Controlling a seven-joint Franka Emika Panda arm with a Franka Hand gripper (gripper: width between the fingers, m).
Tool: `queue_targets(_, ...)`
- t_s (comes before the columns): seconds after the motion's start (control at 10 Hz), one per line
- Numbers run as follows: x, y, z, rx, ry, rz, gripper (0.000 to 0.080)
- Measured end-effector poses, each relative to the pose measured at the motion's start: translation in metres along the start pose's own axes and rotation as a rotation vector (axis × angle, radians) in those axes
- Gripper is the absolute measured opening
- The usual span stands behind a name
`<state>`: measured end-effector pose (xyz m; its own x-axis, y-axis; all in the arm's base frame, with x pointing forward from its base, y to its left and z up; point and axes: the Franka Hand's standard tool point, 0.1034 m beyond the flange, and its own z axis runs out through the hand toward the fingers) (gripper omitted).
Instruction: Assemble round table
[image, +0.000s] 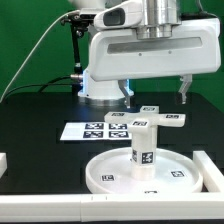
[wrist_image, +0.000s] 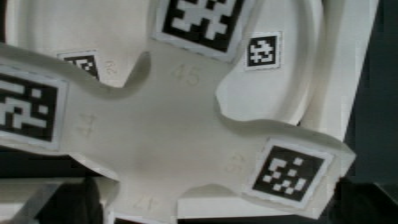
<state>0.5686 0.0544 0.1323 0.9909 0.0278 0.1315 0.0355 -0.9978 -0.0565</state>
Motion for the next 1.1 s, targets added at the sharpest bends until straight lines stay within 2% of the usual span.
queue_targets(0.3,-0.002,0.003,0.002,-0.009,-0.040,-0.380,0.0649)
queue_targets(0.7,-0.002,0.006,0.004,-0.012,-0.042,-0.340,0.0649)
queue_targets(0.9,-0.004,0.017,0.012,-0.019,-0.054,-0.326,0.0649)
queue_targets(1.1,-0.006,0.018,0.018,-0.023,-0.058,-0.329,0.0649)
